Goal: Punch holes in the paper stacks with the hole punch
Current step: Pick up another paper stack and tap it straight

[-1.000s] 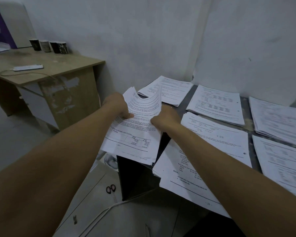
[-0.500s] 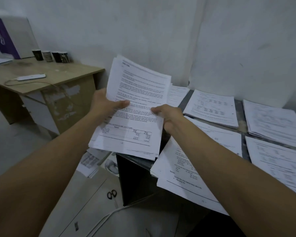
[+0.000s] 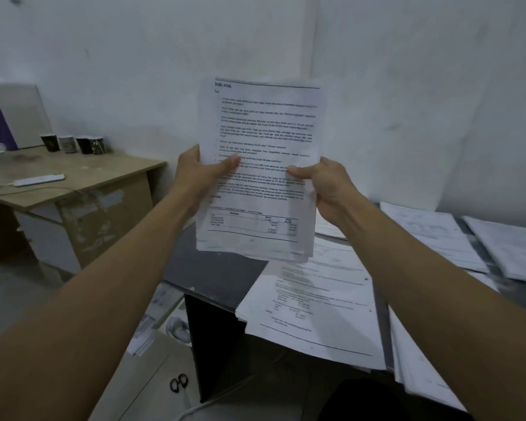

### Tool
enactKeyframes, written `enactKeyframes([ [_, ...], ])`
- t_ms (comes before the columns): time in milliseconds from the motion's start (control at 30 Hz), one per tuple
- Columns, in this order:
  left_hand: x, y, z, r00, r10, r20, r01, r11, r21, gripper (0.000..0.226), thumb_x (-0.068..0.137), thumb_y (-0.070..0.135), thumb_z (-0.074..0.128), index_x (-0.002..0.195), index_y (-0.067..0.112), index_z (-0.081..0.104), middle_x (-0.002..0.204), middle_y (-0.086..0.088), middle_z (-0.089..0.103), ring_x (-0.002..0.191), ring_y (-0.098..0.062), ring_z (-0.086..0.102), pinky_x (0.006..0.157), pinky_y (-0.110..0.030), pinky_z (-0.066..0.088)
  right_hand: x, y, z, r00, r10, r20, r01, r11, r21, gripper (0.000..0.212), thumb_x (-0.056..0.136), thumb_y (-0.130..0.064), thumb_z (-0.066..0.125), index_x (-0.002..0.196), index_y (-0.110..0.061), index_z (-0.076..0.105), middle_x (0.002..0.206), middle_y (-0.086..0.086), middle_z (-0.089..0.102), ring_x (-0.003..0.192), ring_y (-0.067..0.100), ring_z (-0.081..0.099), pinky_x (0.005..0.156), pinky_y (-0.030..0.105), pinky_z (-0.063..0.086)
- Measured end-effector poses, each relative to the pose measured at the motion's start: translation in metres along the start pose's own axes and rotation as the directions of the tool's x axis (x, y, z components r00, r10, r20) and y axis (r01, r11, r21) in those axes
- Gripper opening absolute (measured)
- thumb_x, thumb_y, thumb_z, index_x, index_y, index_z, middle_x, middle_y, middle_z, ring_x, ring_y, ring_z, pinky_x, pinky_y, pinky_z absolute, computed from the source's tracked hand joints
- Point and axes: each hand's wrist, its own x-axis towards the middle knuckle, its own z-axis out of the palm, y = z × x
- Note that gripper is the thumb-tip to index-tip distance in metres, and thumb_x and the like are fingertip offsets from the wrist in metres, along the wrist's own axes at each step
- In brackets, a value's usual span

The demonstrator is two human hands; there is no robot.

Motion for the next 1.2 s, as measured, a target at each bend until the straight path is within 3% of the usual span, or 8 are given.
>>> enactKeyframes([
  [233, -0.023, 0.015, 0.057, 0.953, -0.022, 0.302, 0.107, 0.958, -0.265, 0.057, 0.080, 0.019, 0.082, 0.130, 0.004, 0.061, 0.125, -0.012, 0.070, 0.112, -0.035, 0.068, 0.092, -0.051, 0.057, -0.048, -0.045, -0.079, 0.985, -0.173, 0.007, 0.172, 0.970, -0.174, 0.038, 0.082, -0.001, 0.074, 0.120, -0.003, 0.066, 0.110, 0.013, 0.074, 0.097, 0.034, 0.072, 0.082, 0.046, 0.060],
  [433, -0.040, 0.027, 0.134, 0.989, 0.020, 0.147, 0.029, 0.947, -0.321, 0.071, 0.067, 0.006, 0.091, 0.115, 0.018, 0.041, 0.105, -0.008, 0.077, 0.096, -0.029, 0.075, 0.077, -0.043, 0.062, -0.075, -0.068, -0.141, 0.968, -0.225, -0.109, 0.208, 0.967, -0.150, 0.037, 0.082, 0.000, 0.075, 0.118, -0.002, 0.067, 0.107, 0.013, 0.075, 0.095, 0.032, 0.073, 0.077, 0.045, 0.061],
  [500, -0.045, 0.032, 0.159, 0.983, 0.042, 0.179, 0.019, 0.946, -0.325, 0.068, 0.070, 0.004, 0.088, 0.121, 0.020, 0.046, 0.104, -0.003, 0.078, 0.094, -0.023, 0.075, 0.072, -0.036, 0.062, -0.084, -0.071, -0.163, 0.958, -0.243, -0.154, 0.218, 0.962, -0.165, 0.034, 0.081, 0.001, 0.076, 0.114, -0.004, 0.069, 0.104, 0.012, 0.076, 0.092, 0.030, 0.074, 0.075, 0.044, 0.062],
  [633, -0.058, 0.031, 0.213, 0.965, 0.069, 0.253, -0.006, 0.970, -0.243, 0.037, 0.085, 0.007, 0.077, 0.119, 0.013, 0.063, 0.109, -0.001, 0.076, 0.096, -0.021, 0.075, 0.081, -0.039, 0.062, -0.104, -0.074, -0.210, 0.927, -0.272, -0.256, 0.221, 0.952, -0.211, 0.027, 0.080, -0.001, 0.077, 0.105, -0.009, 0.071, 0.098, 0.009, 0.077, 0.087, 0.029, 0.075, 0.074, 0.044, 0.062],
  [733, -0.069, 0.027, 0.249, 0.957, 0.073, 0.280, -0.012, 0.977, -0.212, 0.030, 0.089, 0.009, 0.073, 0.117, 0.015, 0.064, 0.108, 0.003, 0.076, 0.092, -0.014, 0.075, 0.074, -0.027, 0.061, -0.118, -0.071, -0.243, 0.902, -0.287, -0.322, 0.219, 0.948, -0.232, 0.027, 0.080, -0.002, 0.078, 0.105, -0.010, 0.071, 0.100, 0.008, 0.077, 0.088, 0.028, 0.075, 0.076, 0.043, 0.061],
  [933, -0.086, 0.023, 0.296, 0.947, 0.081, 0.311, -0.024, 0.983, -0.184, 0.025, 0.088, 0.012, 0.076, 0.107, 0.024, 0.065, 0.107, 0.008, 0.074, 0.089, -0.006, 0.073, 0.069, -0.020, 0.059, -0.138, -0.060, -0.289, 0.866, -0.298, -0.402, 0.201, 0.943, -0.267, 0.024, 0.080, -0.004, 0.078, 0.101, -0.014, 0.073, 0.098, 0.004, 0.077, 0.087, 0.025, 0.075, 0.074, 0.039, 0.061],
  [1100, -0.096, 0.014, 0.310, 0.936, 0.103, 0.337, -0.071, 0.992, -0.106, 0.025, 0.092, 0.022, 0.072, 0.114, 0.018, 0.062, 0.109, 0.006, 0.072, 0.092, -0.010, 0.073, 0.076, -0.030, 0.062, -0.146, -0.040, -0.307, 0.823, -0.323, -0.468, 0.161, 0.921, -0.354, 0.015, 0.089, -0.011, 0.072, 0.102, -0.018, 0.072, 0.087, -0.011, 0.076, 0.076, 0.009, 0.074, 0.060, 0.024, 0.058],
  [1200, -0.101, 0.011, 0.315, 0.934, 0.099, 0.343, -0.071, 0.993, -0.093, 0.025, 0.095, 0.021, 0.067, 0.118, 0.018, 0.059, 0.110, 0.006, 0.071, 0.090, -0.010, 0.073, 0.074, -0.033, 0.063, -0.149, -0.033, -0.309, 0.810, -0.331, -0.484, 0.150, 0.915, -0.375, 0.011, 0.093, -0.015, 0.068, 0.103, -0.018, 0.072, 0.089, -0.012, 0.075, 0.077, 0.007, 0.073, 0.061, 0.022, 0.057],
])
